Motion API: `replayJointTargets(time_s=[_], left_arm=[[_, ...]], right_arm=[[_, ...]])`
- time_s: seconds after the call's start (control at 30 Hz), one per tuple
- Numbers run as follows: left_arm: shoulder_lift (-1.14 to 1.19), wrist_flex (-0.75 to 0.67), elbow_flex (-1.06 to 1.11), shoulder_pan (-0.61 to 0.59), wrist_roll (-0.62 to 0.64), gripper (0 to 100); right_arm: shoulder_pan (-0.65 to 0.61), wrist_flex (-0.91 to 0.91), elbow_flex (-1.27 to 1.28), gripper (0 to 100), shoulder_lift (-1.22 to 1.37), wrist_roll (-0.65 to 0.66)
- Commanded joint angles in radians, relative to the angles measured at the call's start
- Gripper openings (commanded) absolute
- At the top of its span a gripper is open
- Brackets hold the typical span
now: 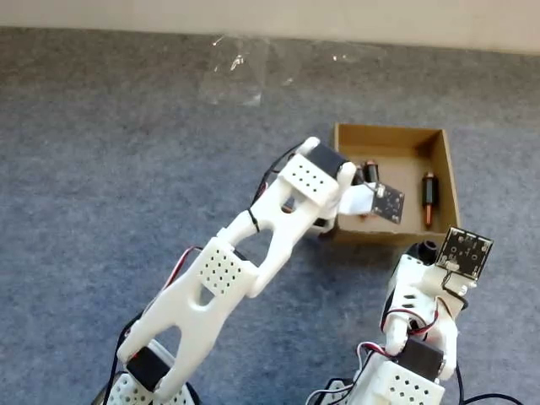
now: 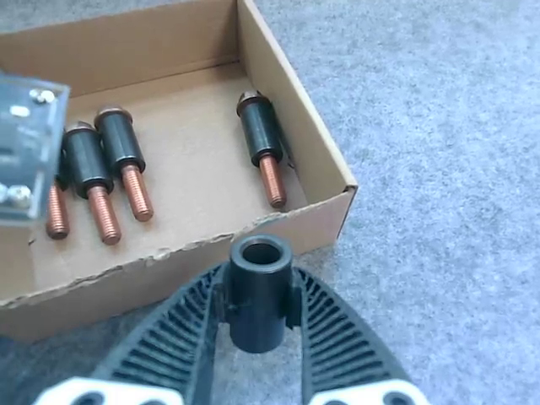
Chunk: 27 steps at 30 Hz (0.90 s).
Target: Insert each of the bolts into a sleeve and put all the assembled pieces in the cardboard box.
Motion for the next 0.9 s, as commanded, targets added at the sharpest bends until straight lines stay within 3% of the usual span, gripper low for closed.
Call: replayJointTargets(time_s=[0.0,0.13,0.6,0.87], left_arm=[[-0.002,-0.044,-0.024,0.045,0.006,10],[-0.005,-0.044,-0.024,0.082,0.005,3],[-0.007,-0.035,-0.022,0.036,0.012,2],[-0.008,-0.031,-0.022,-0.038,0.247,2]], right_arm=[[0.004,-0.042,0.015,0.4,-0.010,-0.002],[0.004,-0.042,0.016,0.4,-0.010,-0.002],[0.004,-0.042,0.018,0.4,-0.010,-0.002],[0.002,-0.042,0.019,0.4,-0.010,-0.002]])
